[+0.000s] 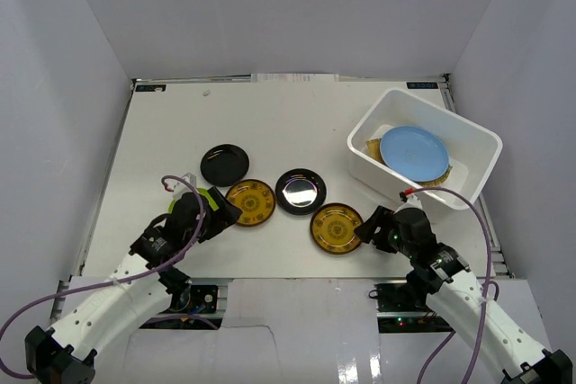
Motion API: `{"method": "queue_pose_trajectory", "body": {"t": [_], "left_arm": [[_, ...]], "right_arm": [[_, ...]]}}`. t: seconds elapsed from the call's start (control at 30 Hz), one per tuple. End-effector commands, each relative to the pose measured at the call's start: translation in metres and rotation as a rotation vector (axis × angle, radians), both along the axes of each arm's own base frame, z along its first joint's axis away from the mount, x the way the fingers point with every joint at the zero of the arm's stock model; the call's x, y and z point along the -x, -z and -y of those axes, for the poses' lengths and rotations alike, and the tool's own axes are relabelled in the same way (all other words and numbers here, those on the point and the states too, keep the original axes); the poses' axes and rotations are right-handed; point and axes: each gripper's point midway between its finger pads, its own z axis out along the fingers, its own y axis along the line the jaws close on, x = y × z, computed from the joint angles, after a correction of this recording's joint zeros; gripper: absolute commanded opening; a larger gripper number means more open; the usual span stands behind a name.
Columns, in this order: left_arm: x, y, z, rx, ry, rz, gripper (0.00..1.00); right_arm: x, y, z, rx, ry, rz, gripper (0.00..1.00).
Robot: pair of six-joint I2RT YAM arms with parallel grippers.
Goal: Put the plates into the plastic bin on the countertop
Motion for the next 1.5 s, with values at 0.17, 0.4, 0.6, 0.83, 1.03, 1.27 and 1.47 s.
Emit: {"method": "queue_pose_trajectory", "body": {"t": [0.17, 0.4, 0.6, 0.83, 1.03, 1.27, 1.47], "left_arm": [[0.003, 0.033, -0.005, 0.011, -0.089, -0.088, 0.89], [-0.009, 0.004, 0.035, 0.142, 0.054, -0.02, 0.83], [-0.018, -0.013, 0.062, 0.171, 0.137, 0.018, 0.82], [-0.066, -0.084, 0.107, 0.073, 0.36, 0.202, 0.81], [-0.107, -0.062, 0.125, 0.006, 0.492, 0.139, 0.81], [-0.152, -0.029, 0.125, 0.026, 0.595, 0.029, 0.8], [-0.166, -0.001, 0.143, 0.043, 0.676, -0.069, 0.83]], "right_arm": [[0.0, 0.03, -0.01, -0.057, 0.013, -0.055, 0.55], [0.0, 0.034, -0.01, -0.054, 0.017, -0.065, 0.1], [-0.001, -0.006, -0.011, -0.093, 0.004, 0.012, 0.08], [0.0, -0.098, -0.043, -0.212, -0.181, 0.139, 0.08], [-0.046, -0.206, -0.023, -0.09, -0.078, 0.44, 0.08], [-0.1, -0.285, 0.057, 0.258, 0.307, 0.624, 0.08], [-0.131, -0.292, 0.12, 0.418, 0.555, 0.585, 0.08]]}}
